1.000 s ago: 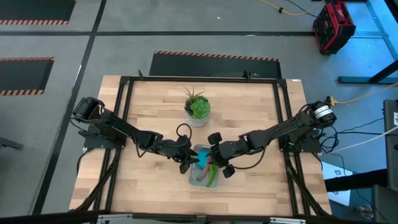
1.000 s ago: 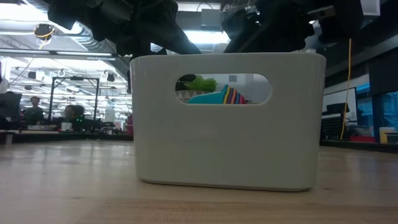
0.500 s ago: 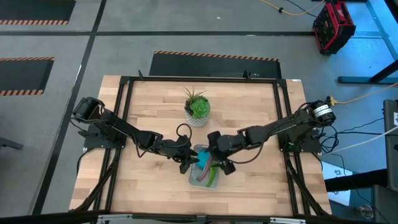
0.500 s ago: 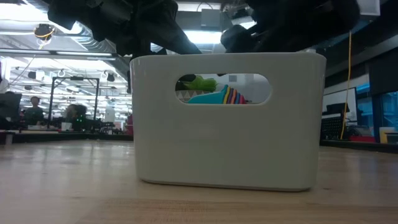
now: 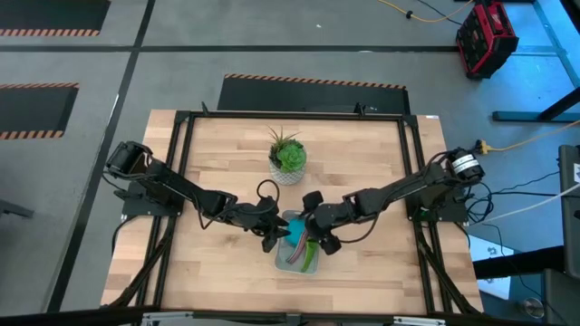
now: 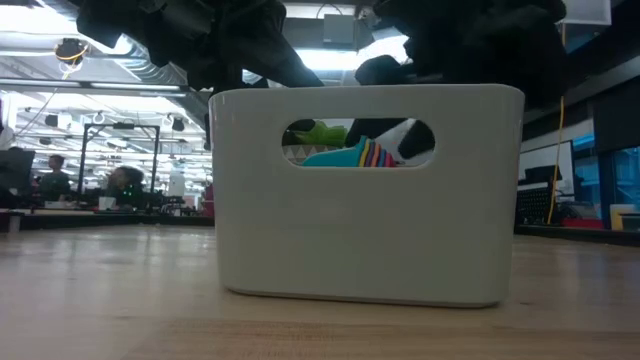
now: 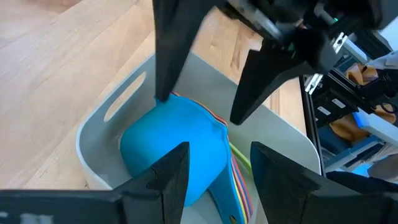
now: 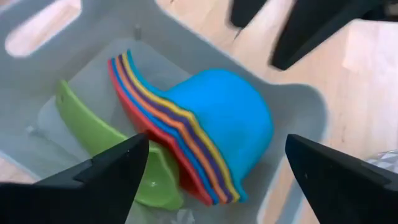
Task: Nest measuring cups in basket
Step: Remove the measuring cups from the bin
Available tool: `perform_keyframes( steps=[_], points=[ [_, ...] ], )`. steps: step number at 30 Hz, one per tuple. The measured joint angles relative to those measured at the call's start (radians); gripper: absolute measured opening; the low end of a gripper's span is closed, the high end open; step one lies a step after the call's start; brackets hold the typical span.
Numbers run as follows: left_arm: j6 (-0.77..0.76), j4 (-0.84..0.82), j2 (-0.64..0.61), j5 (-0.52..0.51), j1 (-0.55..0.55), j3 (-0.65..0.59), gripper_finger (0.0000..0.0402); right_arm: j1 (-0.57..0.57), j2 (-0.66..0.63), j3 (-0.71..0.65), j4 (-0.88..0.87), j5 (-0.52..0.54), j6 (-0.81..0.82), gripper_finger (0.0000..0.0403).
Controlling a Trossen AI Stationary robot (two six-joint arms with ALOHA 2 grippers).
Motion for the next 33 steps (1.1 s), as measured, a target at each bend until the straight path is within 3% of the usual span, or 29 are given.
perform_keyframes(
  steps=[9, 16, 33],
  points=[
    [0.000, 0.000, 0.000, 0.000, 0.000, 0.000, 0.0163, 0.014, 0.027, 0.000, 0.012, 0.080, -0.037, 0.0381],
    [0.000, 0.001, 0.000, -0.001, 0.000, 0.000, 0.0163, 0.015, 0.027, 0.000, 0.010, 0.081, -0.039, 0.0378],
    [0.000, 0.000, 0.000, -0.001, 0.000, 0.000, 0.0163, 0.014, 0.076, 0.001, 0.023, 0.057, -0.037, 0.0328]
  ],
)
